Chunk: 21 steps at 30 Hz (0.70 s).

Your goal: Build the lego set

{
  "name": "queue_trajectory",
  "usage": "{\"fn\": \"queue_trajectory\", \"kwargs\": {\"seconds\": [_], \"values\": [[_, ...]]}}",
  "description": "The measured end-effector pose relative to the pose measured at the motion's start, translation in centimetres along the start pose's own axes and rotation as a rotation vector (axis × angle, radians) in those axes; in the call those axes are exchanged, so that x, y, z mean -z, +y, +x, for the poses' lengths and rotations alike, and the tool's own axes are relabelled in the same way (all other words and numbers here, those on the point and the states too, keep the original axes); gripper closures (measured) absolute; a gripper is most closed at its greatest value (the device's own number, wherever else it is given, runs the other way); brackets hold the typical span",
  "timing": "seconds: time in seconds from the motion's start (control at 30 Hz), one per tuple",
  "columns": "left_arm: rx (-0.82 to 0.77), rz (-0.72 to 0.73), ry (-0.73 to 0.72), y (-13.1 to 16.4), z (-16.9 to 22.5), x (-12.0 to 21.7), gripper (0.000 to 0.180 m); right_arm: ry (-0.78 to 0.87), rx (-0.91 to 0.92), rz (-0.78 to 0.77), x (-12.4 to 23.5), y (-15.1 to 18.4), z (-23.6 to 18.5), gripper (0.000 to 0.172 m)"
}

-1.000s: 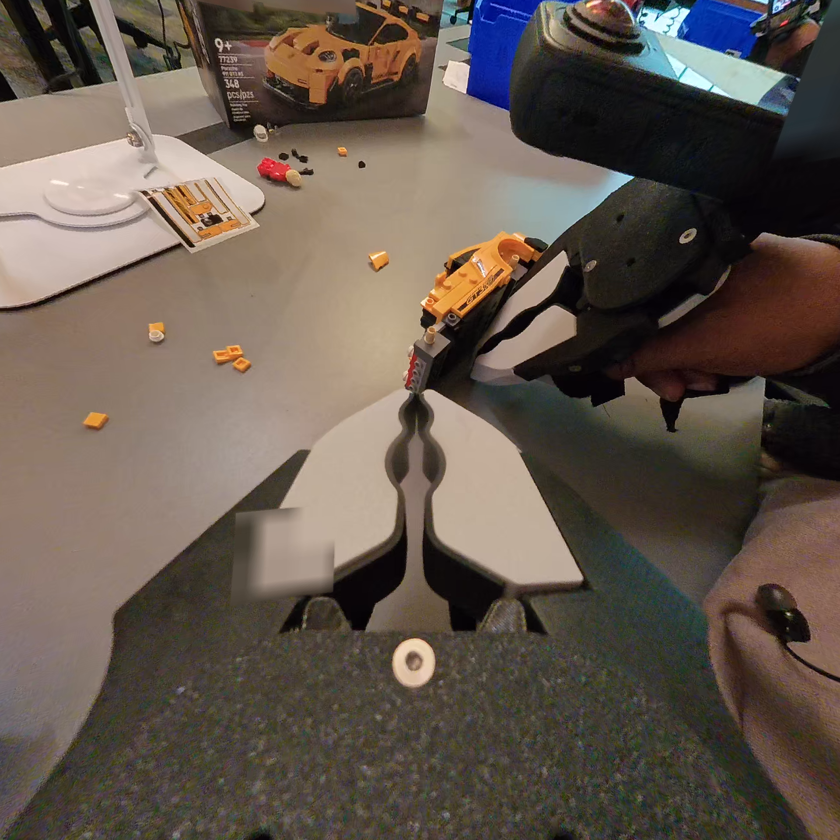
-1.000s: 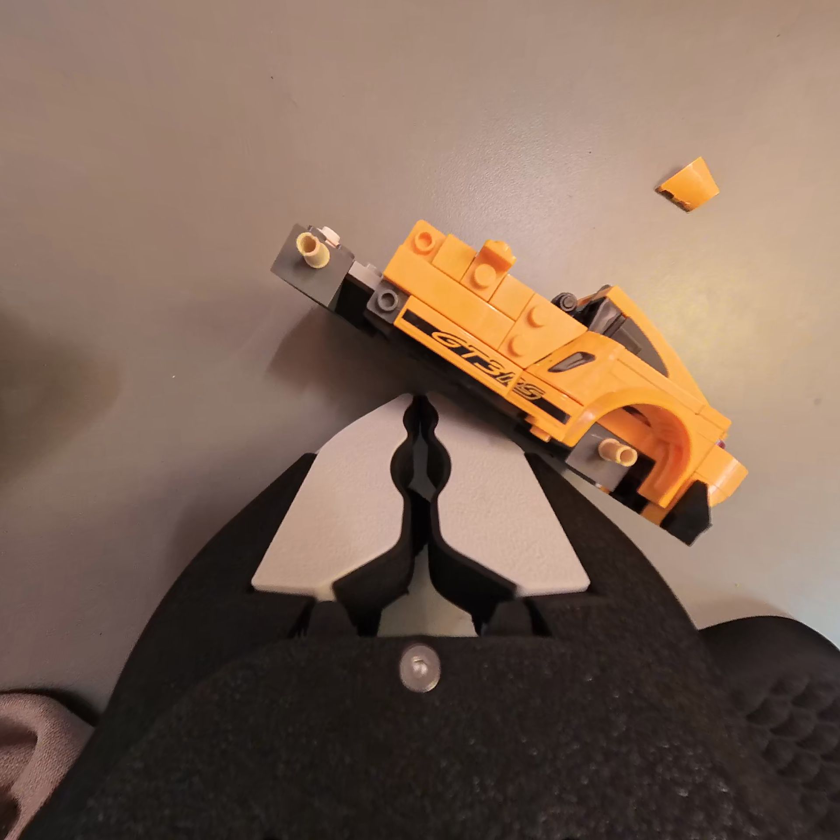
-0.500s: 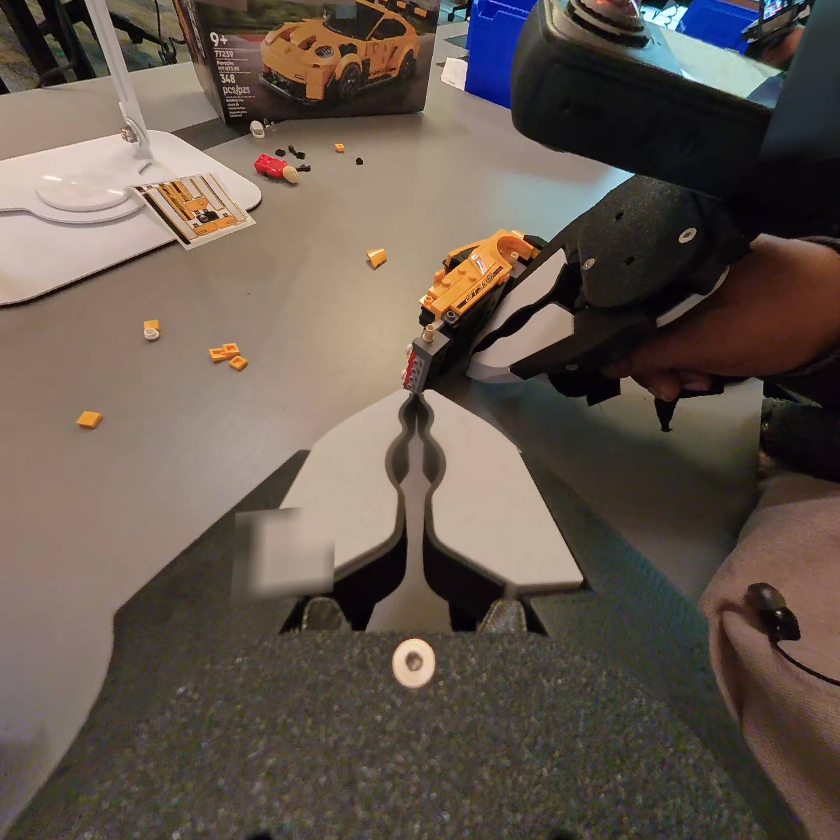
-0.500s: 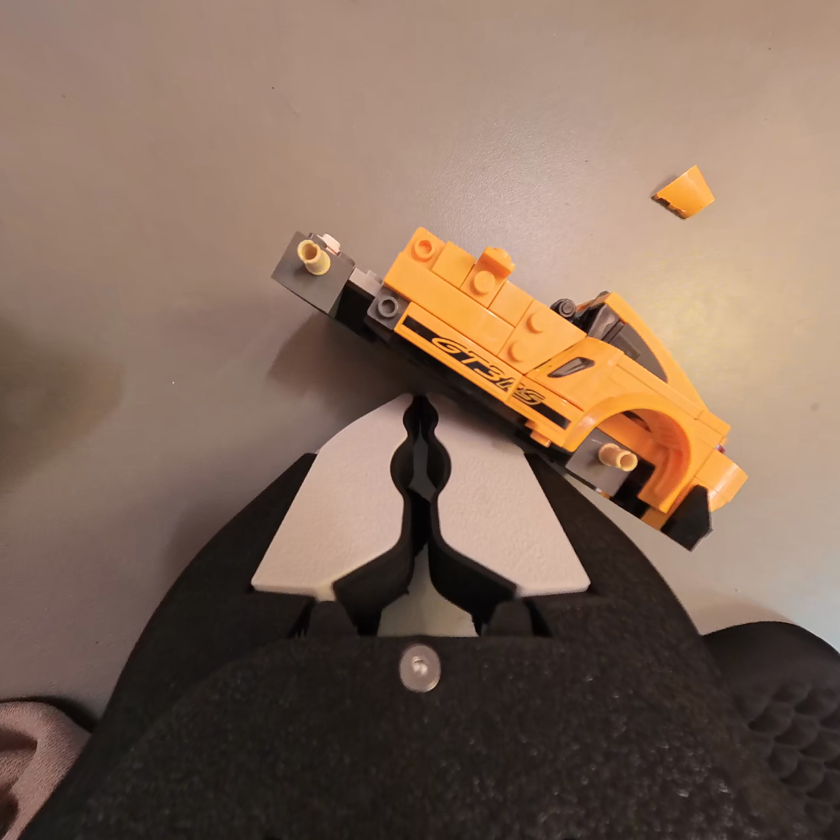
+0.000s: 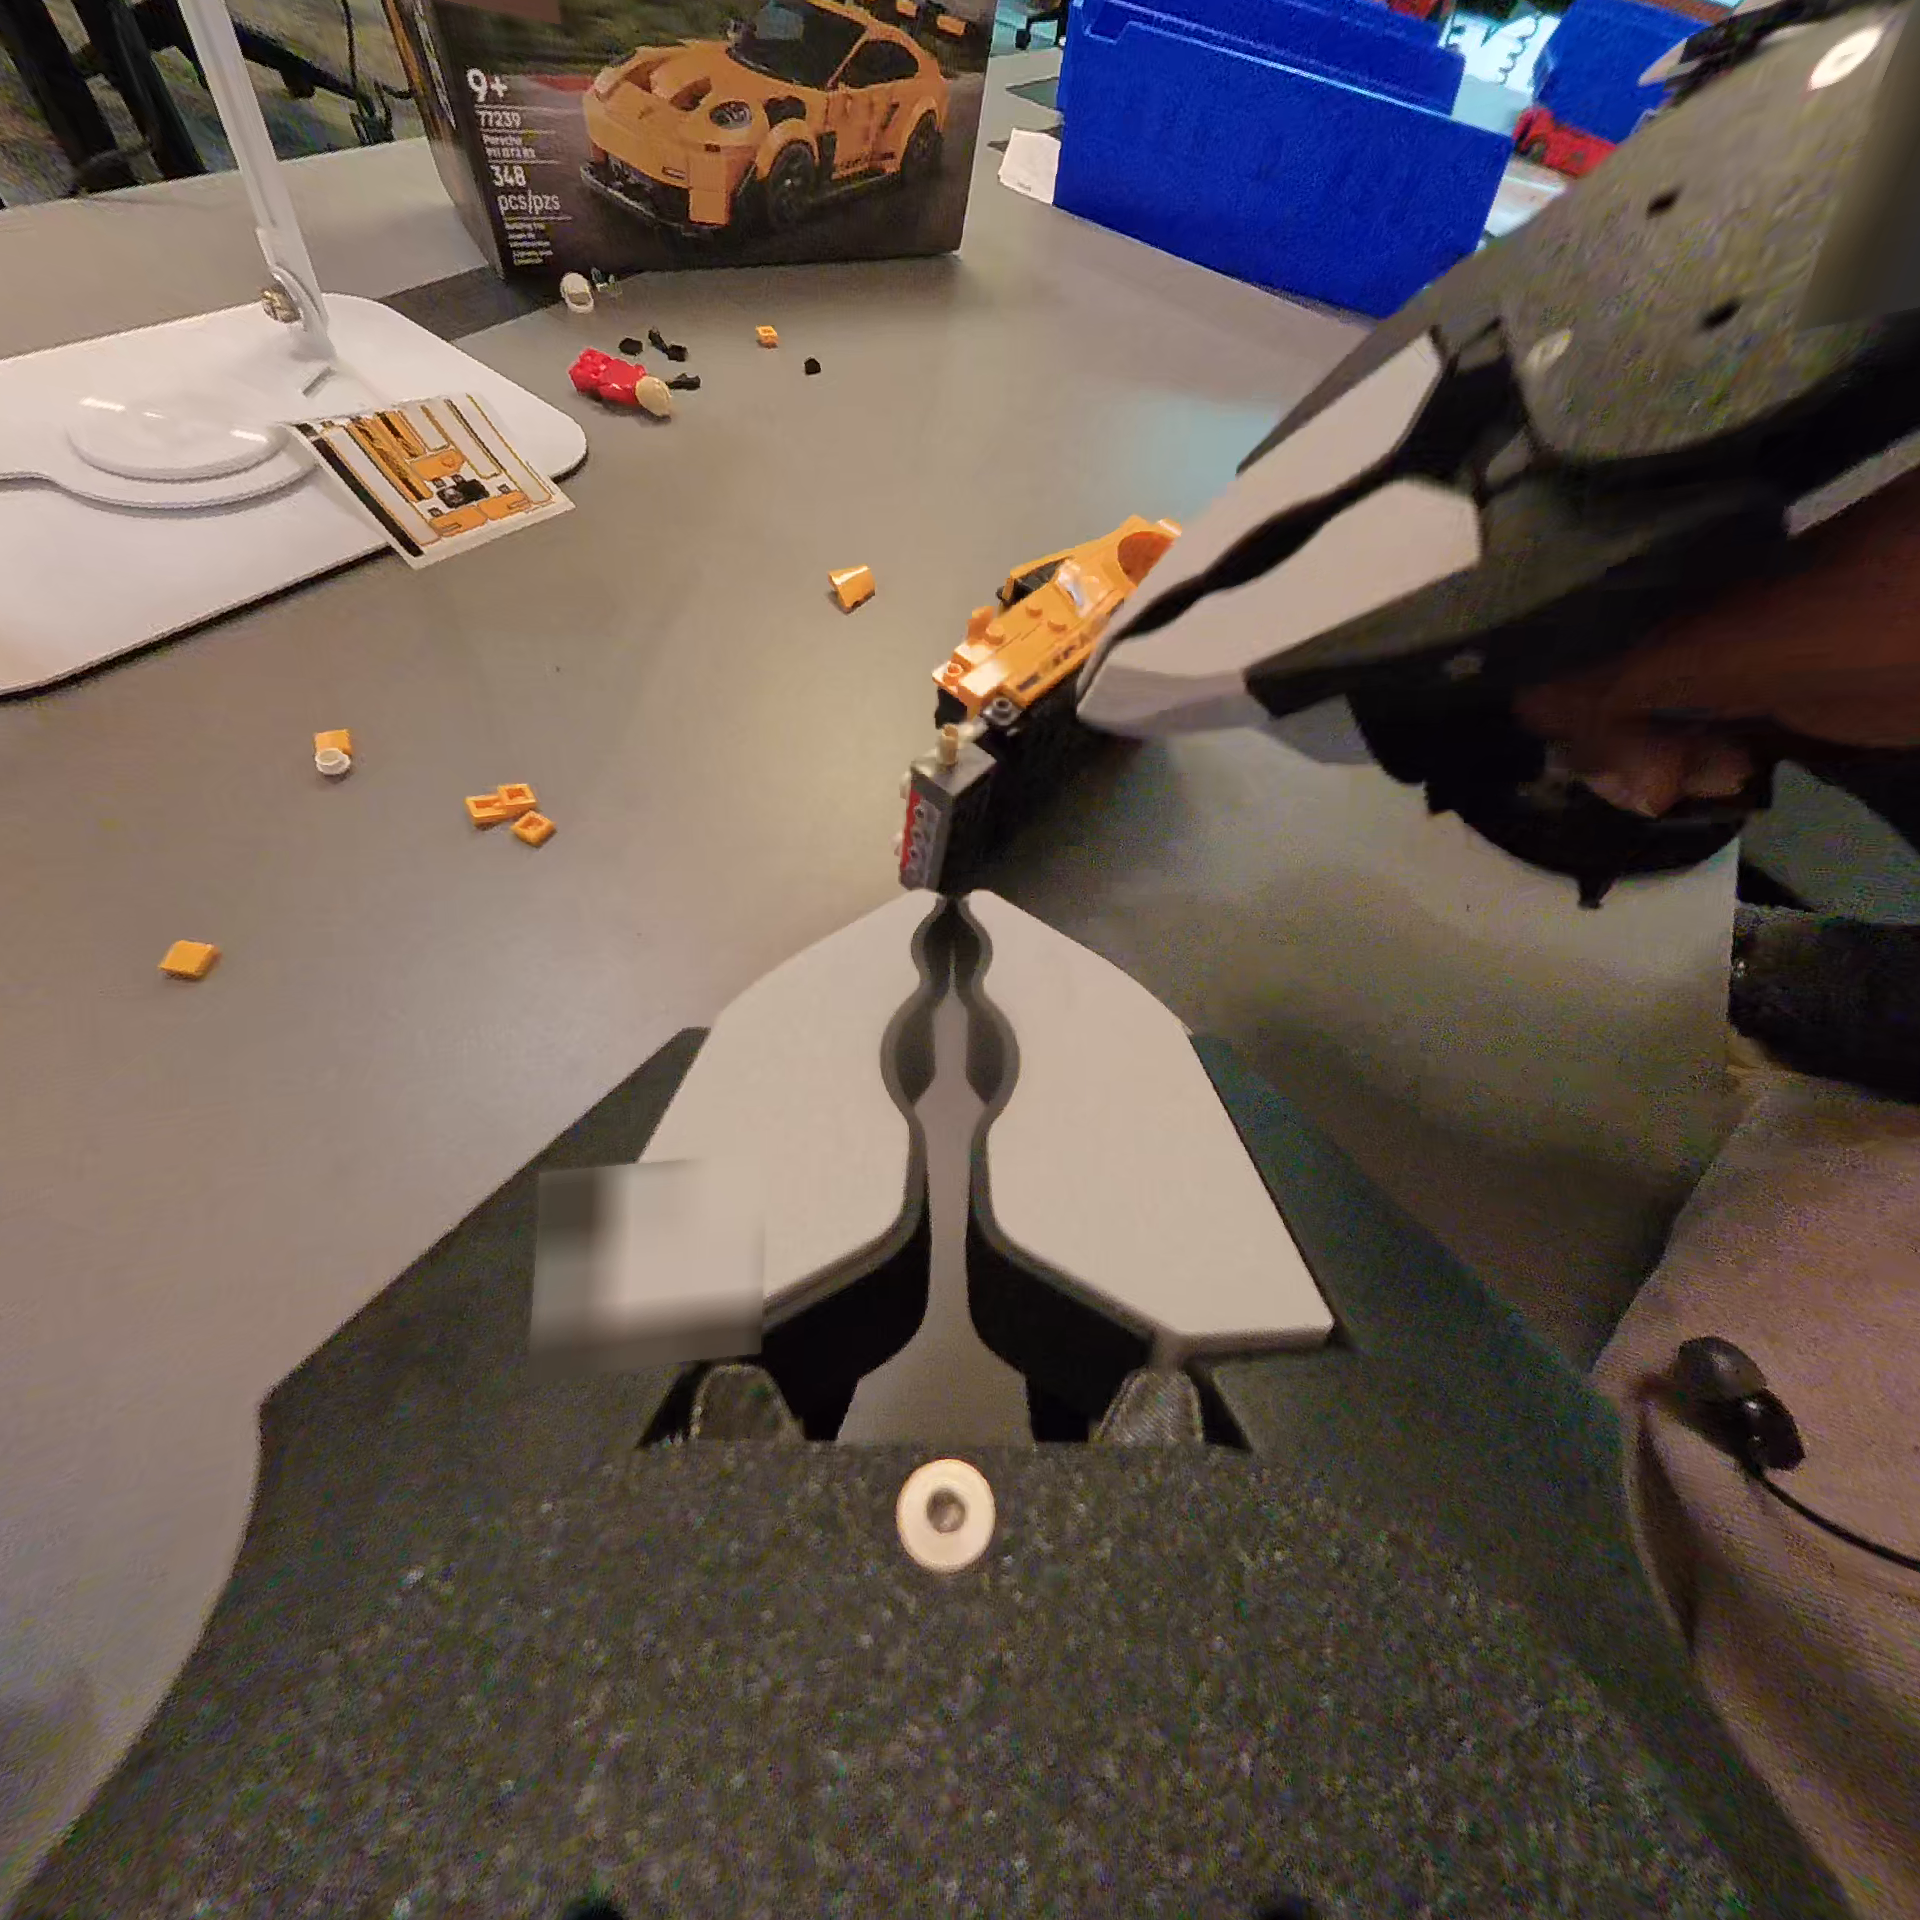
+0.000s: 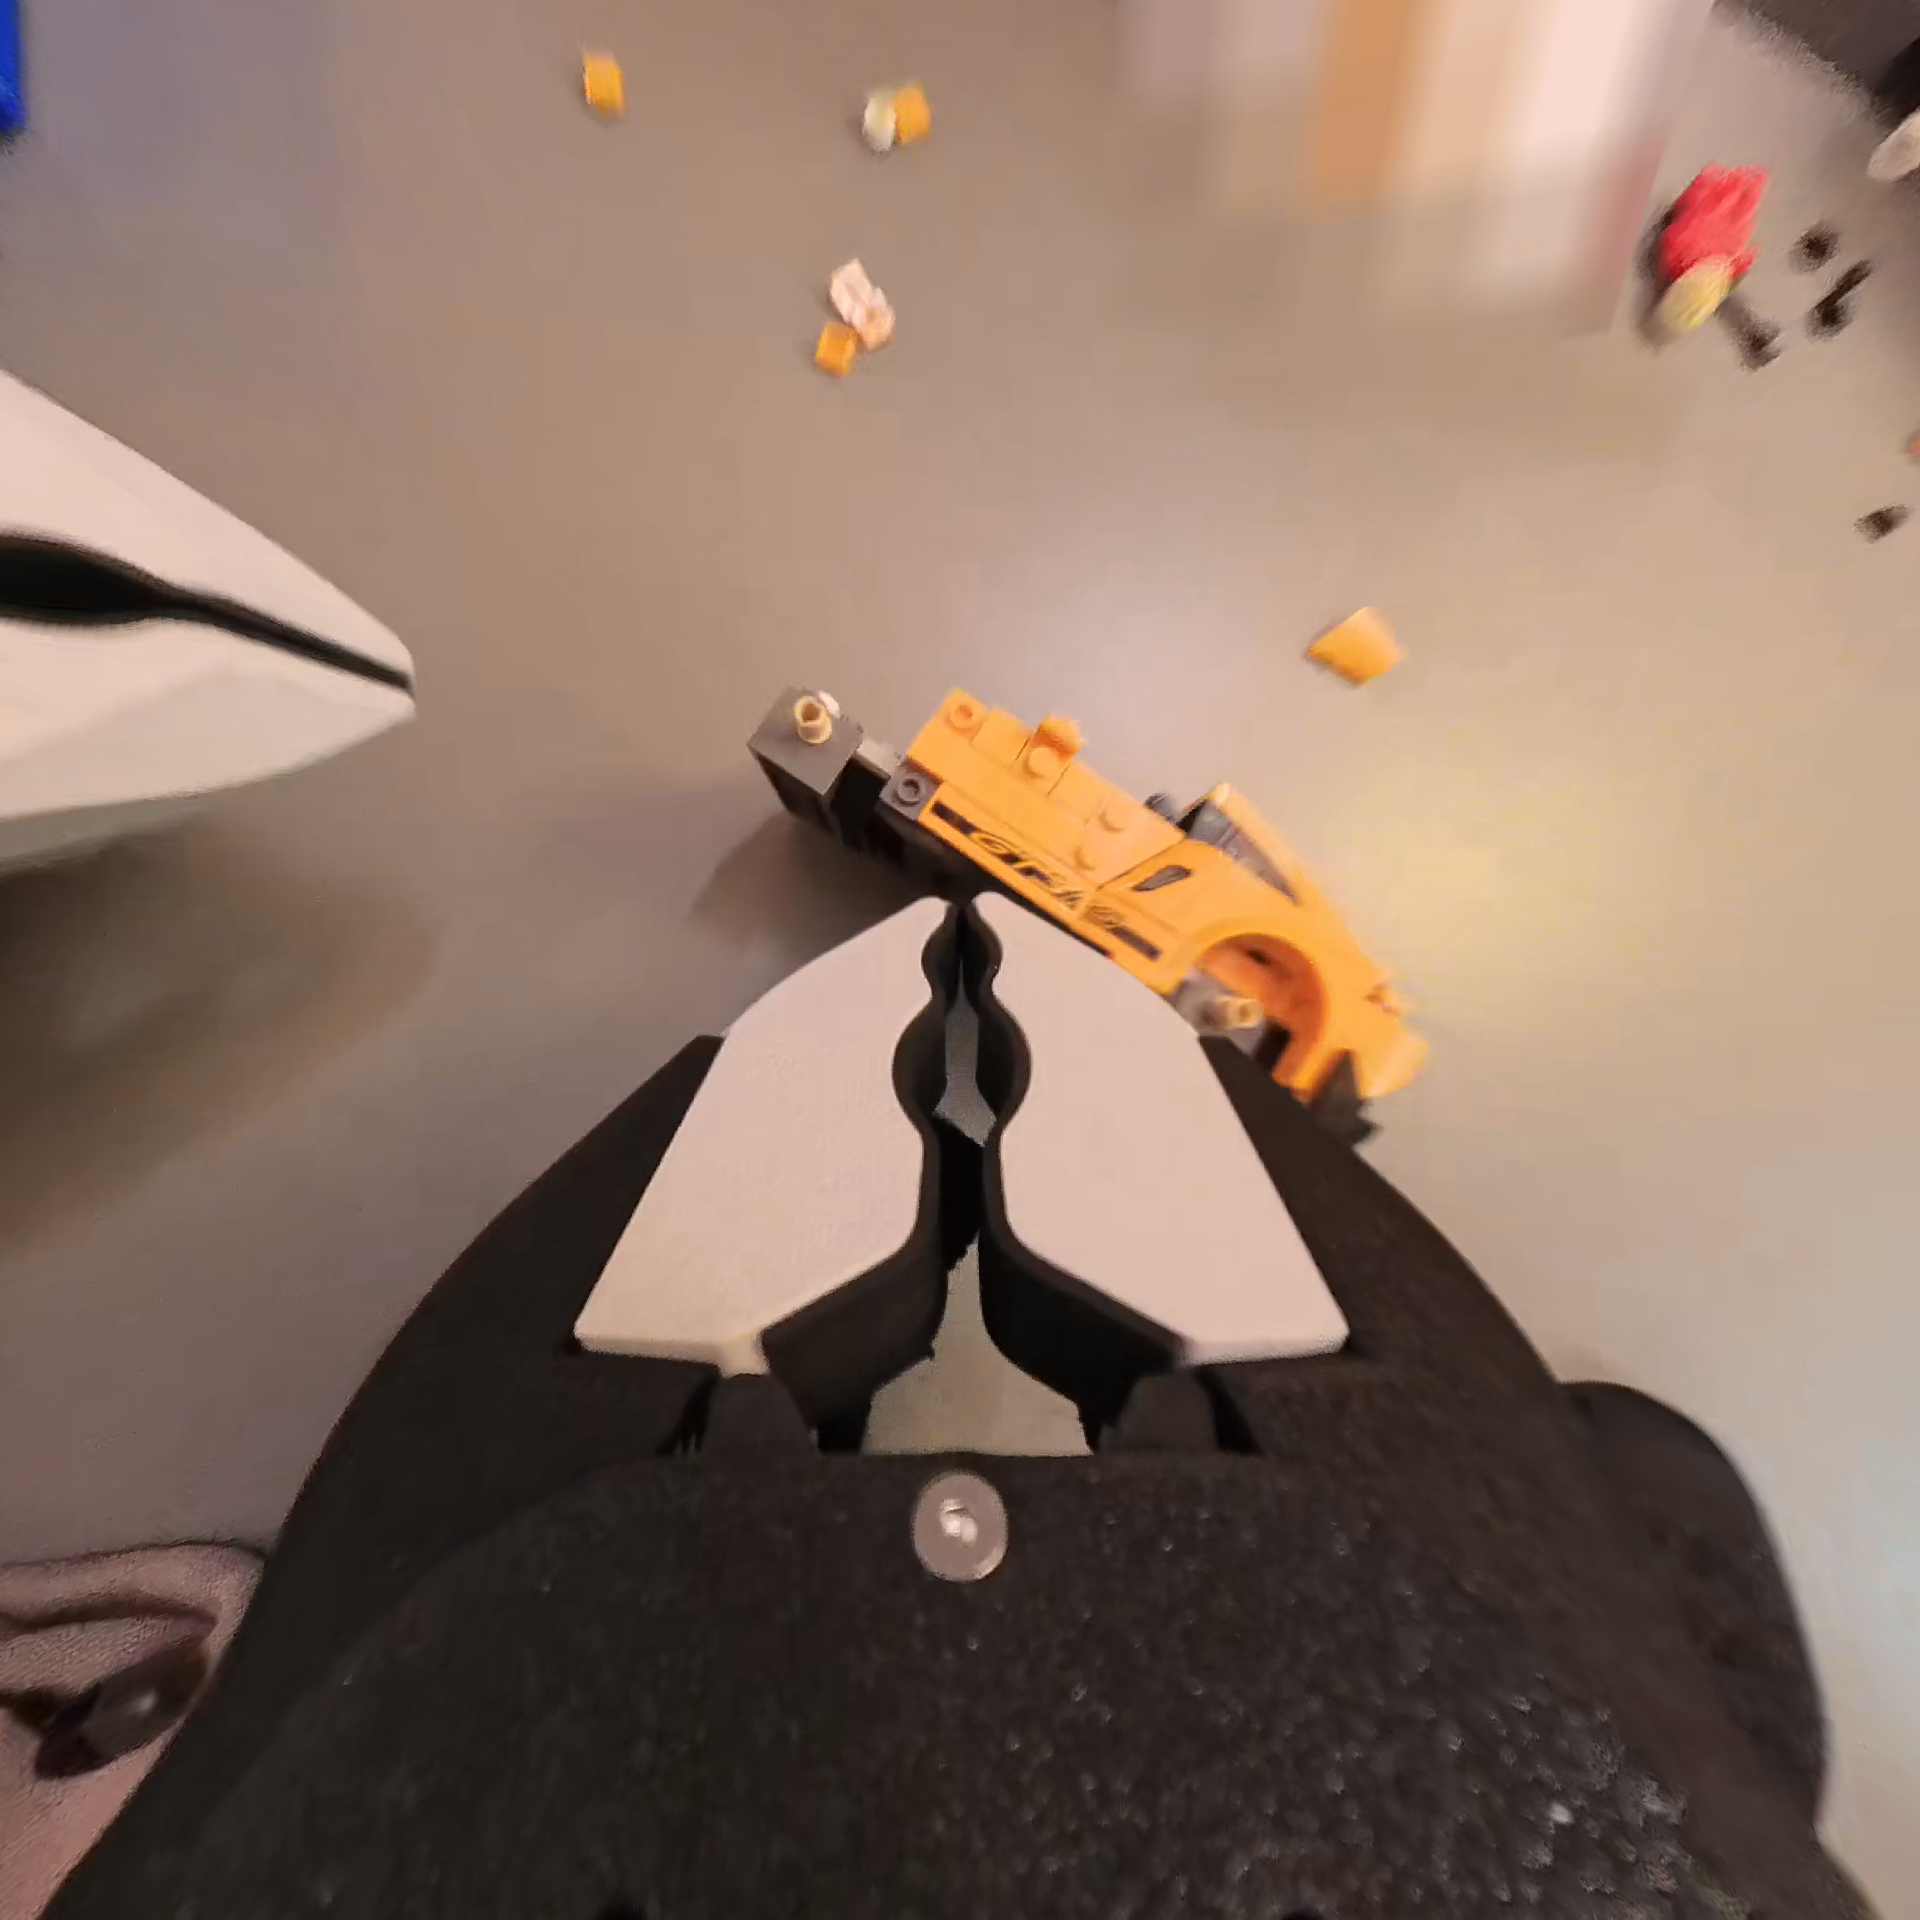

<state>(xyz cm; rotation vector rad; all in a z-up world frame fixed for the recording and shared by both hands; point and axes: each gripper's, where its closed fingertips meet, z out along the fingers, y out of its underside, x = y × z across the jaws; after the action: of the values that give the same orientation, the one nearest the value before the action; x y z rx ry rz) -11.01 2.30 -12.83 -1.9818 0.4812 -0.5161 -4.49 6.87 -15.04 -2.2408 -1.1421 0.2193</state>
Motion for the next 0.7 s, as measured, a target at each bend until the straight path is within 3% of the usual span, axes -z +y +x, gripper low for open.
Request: {"fn": "queue_trajectory", "kwargs": {"seconds": [0.17, 0.33, 0.7], "values": [[0.005, -0.005, -0.007, 0.2, -0.2, -0.1, 0.180, 0.049, -0.005, 0.146, 3.3, -5.1, 3.1, 0.172], [0.006, -0.018, -0.010, 0.6, -0.4, -0.4, 0.180, 0.147, 0.008, 0.254, 4.2, -10.0, 8.0, 0.172], [-0.056, 0.032, 0.027, 0.4, -0.4, -0.8, 0.180, 0.266, -0.076, 0.526, 0.2, -20.4, 17.8, 0.172]]}}
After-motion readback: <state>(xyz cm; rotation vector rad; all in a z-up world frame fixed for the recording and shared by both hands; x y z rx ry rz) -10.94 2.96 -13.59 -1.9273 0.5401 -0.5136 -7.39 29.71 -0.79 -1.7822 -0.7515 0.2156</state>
